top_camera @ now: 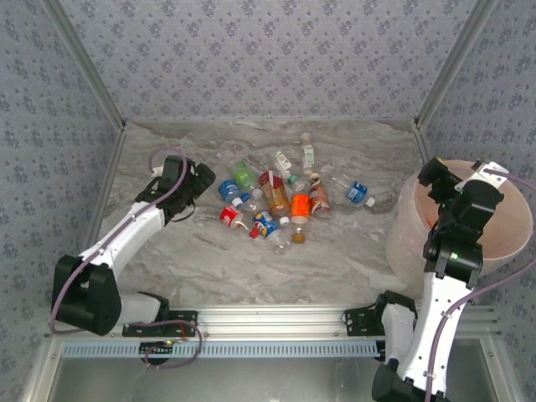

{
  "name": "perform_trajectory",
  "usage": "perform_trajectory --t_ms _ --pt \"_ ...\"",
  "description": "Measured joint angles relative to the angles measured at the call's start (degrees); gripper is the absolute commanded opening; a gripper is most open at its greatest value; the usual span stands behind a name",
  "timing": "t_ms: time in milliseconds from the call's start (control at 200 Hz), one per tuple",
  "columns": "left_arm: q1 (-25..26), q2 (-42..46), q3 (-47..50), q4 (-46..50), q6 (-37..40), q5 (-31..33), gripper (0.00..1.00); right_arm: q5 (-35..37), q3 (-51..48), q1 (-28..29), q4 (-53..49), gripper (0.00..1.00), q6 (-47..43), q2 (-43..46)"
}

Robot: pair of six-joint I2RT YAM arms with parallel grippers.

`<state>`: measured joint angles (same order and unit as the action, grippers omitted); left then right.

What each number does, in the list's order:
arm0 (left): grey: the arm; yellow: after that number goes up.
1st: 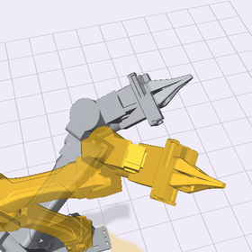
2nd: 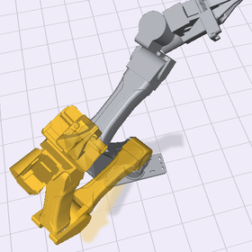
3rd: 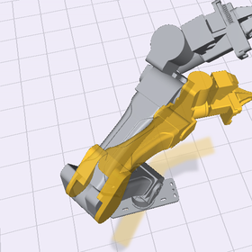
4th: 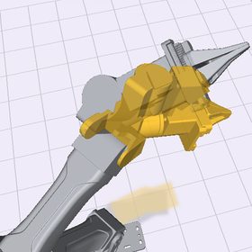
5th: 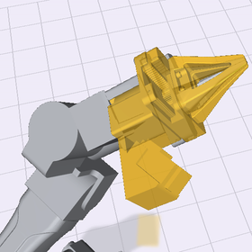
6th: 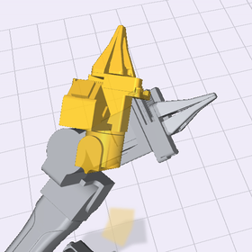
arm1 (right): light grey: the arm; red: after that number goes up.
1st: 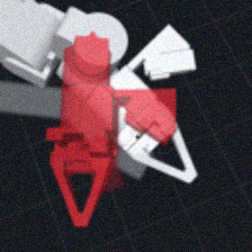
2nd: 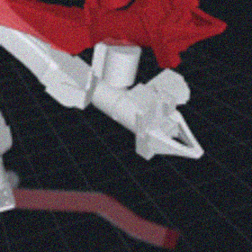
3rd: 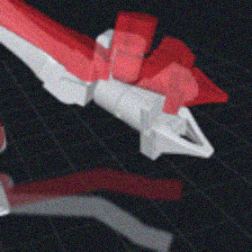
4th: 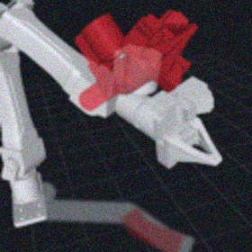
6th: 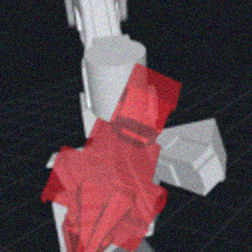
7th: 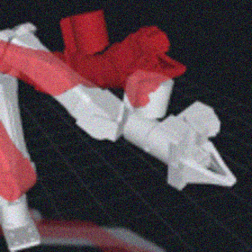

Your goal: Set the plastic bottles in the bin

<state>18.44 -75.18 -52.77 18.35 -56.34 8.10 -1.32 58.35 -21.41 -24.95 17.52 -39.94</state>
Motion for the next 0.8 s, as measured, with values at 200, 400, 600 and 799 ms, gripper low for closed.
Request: perform_trajectory --t_ms 200,400,600,799 --pt "-1.2 -4.4 -4.9 4.6 5.8 1.6 0.98 -11.8 -1.7 11.0 6.6 1.00 3.1 -2.6" --pt "-4.3 -14.2 -14.3 9.4 11.9 1.8 0.98 -13.5 -5.0 24.5 12.7 1.00 3.5 -6.4" --pt "-5.7 -24.3 -20.0 10.4 15.4 0.5 0.98 -10.0 -5.0 33.0 15.3 1.00 0.7 -10.9" --pt "-6.6 -30.8 -24.8 10.3 17.6 -1.3 0.98 -6.4 -5.0 35.8 15.3 1.00 -1.2 -12.0"
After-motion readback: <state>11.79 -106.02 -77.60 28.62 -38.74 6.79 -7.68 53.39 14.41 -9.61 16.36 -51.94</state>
